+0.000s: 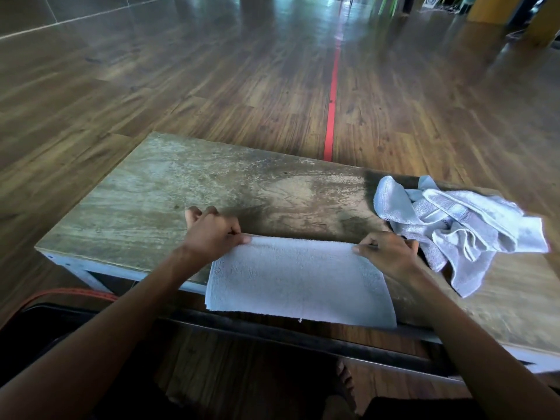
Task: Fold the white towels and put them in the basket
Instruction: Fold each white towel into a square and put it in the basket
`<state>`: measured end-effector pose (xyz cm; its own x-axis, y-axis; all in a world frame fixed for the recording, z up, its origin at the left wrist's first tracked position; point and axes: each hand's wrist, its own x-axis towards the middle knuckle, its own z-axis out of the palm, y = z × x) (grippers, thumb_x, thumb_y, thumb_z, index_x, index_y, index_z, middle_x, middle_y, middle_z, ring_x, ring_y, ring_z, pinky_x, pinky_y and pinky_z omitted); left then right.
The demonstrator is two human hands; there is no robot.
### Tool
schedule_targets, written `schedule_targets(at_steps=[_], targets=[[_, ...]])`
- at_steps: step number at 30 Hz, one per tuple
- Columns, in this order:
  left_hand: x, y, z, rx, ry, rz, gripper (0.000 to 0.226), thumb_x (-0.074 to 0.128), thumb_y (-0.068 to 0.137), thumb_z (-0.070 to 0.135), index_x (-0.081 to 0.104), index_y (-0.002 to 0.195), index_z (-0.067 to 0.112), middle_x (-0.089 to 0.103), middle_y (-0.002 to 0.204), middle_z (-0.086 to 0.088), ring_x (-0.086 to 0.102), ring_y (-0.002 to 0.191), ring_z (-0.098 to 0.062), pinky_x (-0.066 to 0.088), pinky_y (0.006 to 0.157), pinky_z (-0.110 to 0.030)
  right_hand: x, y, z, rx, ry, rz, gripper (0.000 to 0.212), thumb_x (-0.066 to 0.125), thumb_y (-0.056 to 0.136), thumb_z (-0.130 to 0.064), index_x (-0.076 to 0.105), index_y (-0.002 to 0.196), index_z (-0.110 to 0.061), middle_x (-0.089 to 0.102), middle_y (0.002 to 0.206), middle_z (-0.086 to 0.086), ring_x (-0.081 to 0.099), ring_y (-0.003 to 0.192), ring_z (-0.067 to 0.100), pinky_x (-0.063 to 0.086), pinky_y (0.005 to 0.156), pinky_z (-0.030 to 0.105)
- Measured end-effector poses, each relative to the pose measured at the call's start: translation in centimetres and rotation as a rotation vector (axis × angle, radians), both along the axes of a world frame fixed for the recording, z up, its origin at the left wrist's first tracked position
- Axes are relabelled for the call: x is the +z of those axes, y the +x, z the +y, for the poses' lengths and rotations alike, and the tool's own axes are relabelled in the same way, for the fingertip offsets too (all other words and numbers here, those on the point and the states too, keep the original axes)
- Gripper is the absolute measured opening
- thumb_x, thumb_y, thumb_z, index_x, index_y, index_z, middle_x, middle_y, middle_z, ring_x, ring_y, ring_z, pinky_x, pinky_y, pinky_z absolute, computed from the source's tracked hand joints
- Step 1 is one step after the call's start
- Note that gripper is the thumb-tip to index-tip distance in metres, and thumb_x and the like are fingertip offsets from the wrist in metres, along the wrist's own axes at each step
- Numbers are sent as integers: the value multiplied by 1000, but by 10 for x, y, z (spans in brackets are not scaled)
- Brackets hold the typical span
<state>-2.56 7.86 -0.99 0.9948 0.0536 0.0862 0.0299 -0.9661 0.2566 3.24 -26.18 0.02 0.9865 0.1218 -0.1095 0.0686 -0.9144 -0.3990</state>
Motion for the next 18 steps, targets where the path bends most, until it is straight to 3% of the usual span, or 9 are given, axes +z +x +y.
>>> schedule_targets(at_steps=[6,11,18], targets=[[-15,-13,27,-53,-115,-146,41,56,71,72,64,80,33,57,67,17,39,93,-9,12,81,-33,1,-1,-3,-34,-20,-28,17,63,85,-45,63,77,-30,66,87,-14,54,95,11,18,95,38],[-14,-14,24,12,-145,-226,23,65,78,52,62,75,30,53,62,15,38,92,-7,9,80,-29,4,-3,0,-37,-53,-31,14,61,87,-43,64,80,-31,68,86,-12,57,96,12,16,88,35],[-7,-10,11,49,-305,-233,7,64,87,36,63,80,34,63,81,18,45,92,-5,11,75,-31,16,-9,-3,-44,-24,-87,20,56,91,-31,61,73,-38,60,81,-21,50,91,8,17,85,34]])
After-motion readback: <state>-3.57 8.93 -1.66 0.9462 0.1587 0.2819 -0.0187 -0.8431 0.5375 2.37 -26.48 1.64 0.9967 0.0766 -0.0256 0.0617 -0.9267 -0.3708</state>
